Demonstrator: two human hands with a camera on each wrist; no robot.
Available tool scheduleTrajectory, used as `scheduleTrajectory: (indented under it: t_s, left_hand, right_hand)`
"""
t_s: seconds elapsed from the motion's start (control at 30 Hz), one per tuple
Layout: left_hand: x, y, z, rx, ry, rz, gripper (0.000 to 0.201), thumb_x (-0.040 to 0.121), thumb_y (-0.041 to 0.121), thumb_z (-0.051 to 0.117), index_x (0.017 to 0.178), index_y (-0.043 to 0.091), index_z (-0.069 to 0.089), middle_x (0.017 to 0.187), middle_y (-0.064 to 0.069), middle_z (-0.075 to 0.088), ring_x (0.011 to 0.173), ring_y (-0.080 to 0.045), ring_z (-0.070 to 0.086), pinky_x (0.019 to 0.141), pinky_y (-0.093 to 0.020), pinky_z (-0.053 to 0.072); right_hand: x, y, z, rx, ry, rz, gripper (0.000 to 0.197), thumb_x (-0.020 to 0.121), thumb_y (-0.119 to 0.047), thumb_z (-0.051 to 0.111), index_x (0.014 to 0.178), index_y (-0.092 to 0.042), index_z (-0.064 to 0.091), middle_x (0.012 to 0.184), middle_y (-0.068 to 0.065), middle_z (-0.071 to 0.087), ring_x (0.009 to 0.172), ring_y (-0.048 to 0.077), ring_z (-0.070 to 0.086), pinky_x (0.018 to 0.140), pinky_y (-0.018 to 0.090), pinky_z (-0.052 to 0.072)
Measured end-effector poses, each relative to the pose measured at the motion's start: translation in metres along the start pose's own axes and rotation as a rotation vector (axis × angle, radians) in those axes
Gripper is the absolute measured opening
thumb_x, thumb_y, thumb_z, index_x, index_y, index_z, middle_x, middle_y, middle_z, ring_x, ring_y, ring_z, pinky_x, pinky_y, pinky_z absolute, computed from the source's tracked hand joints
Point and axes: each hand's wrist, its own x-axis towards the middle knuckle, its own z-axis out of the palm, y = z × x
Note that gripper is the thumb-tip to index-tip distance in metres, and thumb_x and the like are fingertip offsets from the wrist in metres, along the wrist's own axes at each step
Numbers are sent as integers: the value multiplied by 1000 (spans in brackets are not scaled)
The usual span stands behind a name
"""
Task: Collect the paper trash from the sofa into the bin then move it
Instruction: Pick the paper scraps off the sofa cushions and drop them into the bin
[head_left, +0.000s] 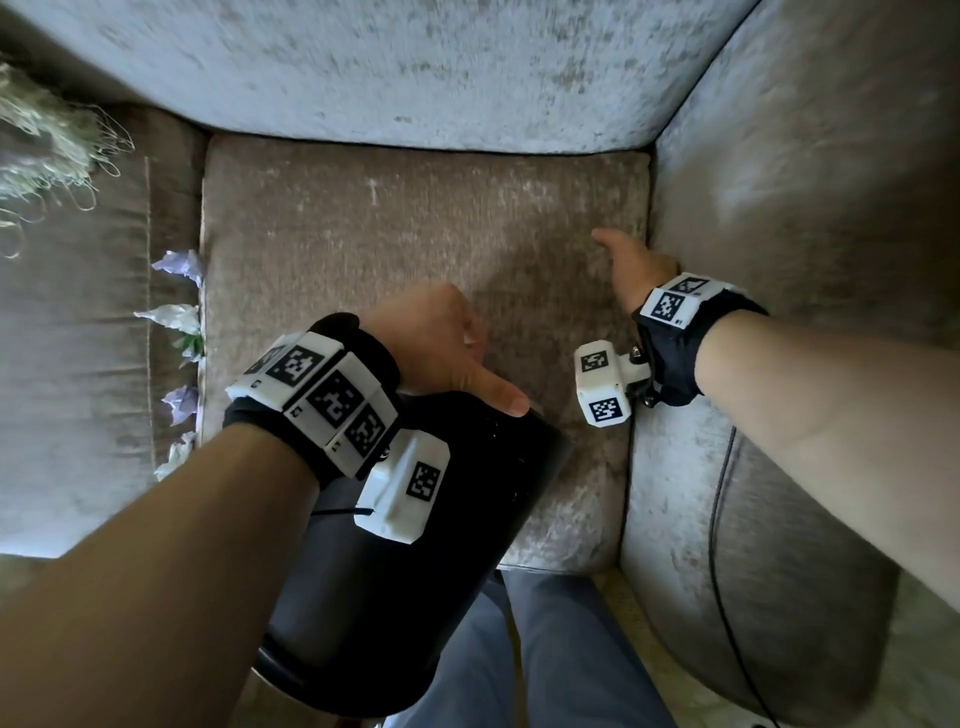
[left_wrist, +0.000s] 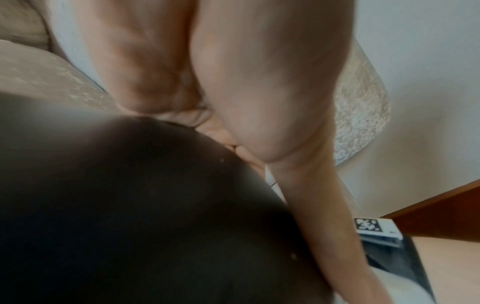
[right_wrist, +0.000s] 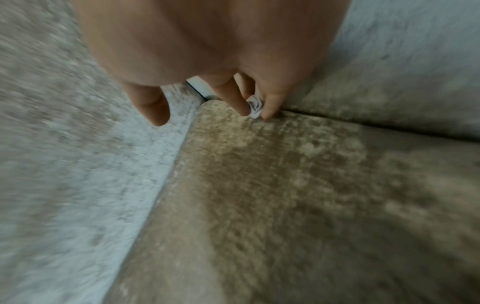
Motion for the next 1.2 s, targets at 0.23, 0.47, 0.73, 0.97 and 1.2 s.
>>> scheduleTrajectory:
  t_s: [0.23, 0.47, 0.73, 0.97, 1.2]
  left_hand:
    - [-11, 0, 7, -9, 22, 10, 58, 40, 68, 79, 45, 15, 55, 46, 6, 48, 53, -14, 51, 56, -31, 42]
    - [-37, -4, 26, 32, 108, 49, 62, 47, 69, 78, 60, 10, 65, 56, -1, 58, 54, -15, 53, 54, -30, 41]
    - [-85, -4, 43, 106, 198, 132, 60, 56, 68, 77, 65, 10, 66, 59, -1, 59, 57, -13, 54, 51, -26, 31]
    - [-124, -28, 46, 39, 274, 134, 57, 55, 63, 81, 58, 10, 62, 56, -2, 57, 55, -13, 50, 52, -26, 36]
    - [-164, -56, 54, -91, 381, 111, 57, 50, 61, 84, 48, 12, 55, 47, 0, 50, 47, -9, 44, 50, -23, 29]
  right_hand:
    - [-65, -11, 0, 324, -439, -159, 31, 94, -38, 48, 97, -13, 65, 96, 14, 69, 84, 27, 65, 83, 38, 55]
    - [-113, 28, 13, 7, -839, -38, 46, 90, -51, 52, 92, -9, 72, 81, 8, 72, 62, 22, 66, 54, 26, 52]
    - [-145, 76, 23, 35, -703, -63, 36, 87, -42, 62, 88, -7, 71, 81, 8, 69, 62, 18, 62, 63, 28, 48]
    - [-159, 86, 21, -355, -407, -349, 27, 92, -24, 62, 113, -8, 69, 114, 10, 69, 92, 25, 69, 61, 19, 46]
    - [-186, 75, 32, -297, -189, -319, 15, 67, -15, 78, 60, -8, 67, 59, 5, 59, 53, 21, 54, 47, 26, 44]
